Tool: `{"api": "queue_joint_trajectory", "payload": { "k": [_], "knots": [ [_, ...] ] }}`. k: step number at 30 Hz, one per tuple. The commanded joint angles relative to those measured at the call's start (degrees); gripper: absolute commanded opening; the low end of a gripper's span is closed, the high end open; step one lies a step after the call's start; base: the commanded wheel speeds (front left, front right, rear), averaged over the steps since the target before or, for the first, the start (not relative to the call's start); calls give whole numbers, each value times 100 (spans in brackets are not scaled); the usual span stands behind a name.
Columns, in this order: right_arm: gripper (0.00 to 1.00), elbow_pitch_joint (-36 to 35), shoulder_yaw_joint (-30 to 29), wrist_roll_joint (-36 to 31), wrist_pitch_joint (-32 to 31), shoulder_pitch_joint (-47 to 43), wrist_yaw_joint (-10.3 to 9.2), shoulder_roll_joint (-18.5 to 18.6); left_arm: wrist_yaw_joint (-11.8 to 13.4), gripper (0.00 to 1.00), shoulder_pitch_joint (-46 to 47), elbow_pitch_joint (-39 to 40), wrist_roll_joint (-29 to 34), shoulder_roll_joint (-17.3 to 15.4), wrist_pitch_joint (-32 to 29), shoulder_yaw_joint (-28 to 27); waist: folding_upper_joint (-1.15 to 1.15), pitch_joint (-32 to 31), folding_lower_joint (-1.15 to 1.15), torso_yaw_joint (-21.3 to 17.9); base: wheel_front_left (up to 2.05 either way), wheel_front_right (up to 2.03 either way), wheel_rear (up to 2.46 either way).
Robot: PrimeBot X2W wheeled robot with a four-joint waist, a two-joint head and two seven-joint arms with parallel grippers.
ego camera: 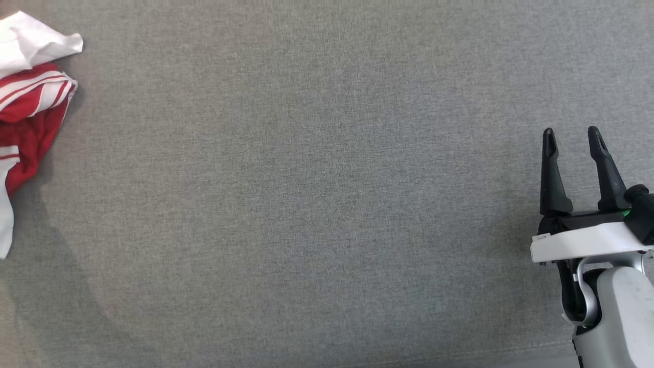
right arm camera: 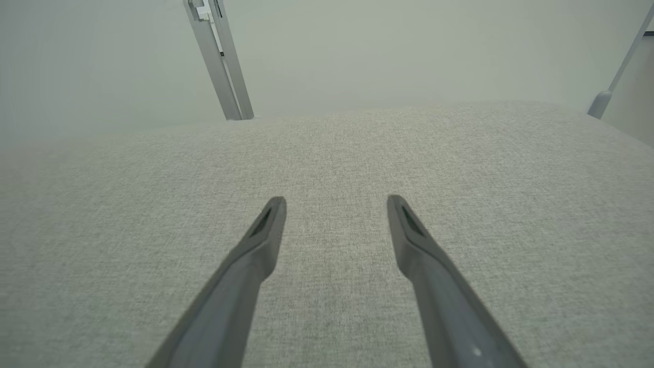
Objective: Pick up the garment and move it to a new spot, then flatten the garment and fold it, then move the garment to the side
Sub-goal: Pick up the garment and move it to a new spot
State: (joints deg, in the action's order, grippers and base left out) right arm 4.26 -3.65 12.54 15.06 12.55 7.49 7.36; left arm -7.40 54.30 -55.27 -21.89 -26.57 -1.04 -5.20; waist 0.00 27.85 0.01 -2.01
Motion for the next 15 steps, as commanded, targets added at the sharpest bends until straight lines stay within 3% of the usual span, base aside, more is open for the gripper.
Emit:
{"api": "queue_joint_trajectory", "payload": {
  "k": [1, 8, 15],
  "knots": [
    [100, 37, 18, 20, 18, -38, 0, -19, -7, 0, 114, 64, 50, -77, 154, 45, 0, -188, -1, 22, 0, 0, 0],
    [100, 186, 103, 42, 18, -139, 0, -113, -8, 0, 360, 428, 198, -109, 812, 256, 0, -694, -1, 62, 0, 0, 0],
    [100, 295, 144, 86, 18, -246, 0, -215, -9, 0, 706, 1194, 297, 66, 880, 632, 0, -1102, -1, 9, 0, 0, 0]
  ]
}}
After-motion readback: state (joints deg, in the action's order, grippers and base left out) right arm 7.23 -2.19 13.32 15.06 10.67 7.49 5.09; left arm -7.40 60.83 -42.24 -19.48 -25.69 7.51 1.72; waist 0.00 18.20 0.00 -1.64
